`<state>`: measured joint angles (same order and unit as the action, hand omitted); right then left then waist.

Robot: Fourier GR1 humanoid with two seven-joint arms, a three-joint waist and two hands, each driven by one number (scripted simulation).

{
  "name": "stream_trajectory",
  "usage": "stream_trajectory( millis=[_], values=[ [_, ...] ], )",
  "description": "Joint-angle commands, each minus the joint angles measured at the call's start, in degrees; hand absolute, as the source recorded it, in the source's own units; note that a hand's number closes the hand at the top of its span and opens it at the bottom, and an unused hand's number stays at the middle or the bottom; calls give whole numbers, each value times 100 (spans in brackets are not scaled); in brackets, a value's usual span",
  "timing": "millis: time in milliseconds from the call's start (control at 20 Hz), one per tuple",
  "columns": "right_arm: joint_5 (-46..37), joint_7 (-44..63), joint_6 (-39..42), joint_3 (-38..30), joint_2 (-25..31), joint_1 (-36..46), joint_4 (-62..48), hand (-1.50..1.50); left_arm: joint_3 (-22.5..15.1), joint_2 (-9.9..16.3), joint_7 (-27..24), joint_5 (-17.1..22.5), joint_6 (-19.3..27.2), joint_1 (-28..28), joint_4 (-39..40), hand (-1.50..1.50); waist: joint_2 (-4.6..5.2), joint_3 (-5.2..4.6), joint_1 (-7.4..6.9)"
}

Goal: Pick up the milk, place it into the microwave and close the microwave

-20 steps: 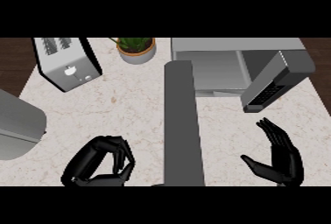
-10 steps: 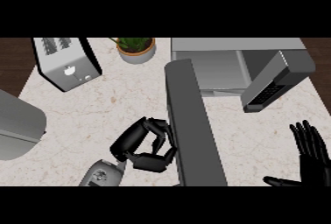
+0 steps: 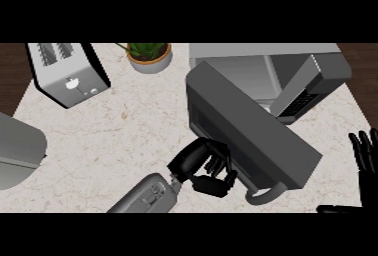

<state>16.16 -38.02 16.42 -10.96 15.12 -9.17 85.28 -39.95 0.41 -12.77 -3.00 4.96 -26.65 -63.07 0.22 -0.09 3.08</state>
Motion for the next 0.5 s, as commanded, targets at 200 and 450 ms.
stream_trajectory(
  millis=[200, 450],
  values=[
    [507, 733, 417, 110, 274, 245, 695, -150, -1283, -39, 442, 1348, 492, -1066, 994, -150, 84, -10, 359],
    [622, 840, 744, 264, 441, 299, 1018, -150, -1247, -38, 30, 2097, 962, -1382, 811, -150, 120, -21, 638]
  ],
)
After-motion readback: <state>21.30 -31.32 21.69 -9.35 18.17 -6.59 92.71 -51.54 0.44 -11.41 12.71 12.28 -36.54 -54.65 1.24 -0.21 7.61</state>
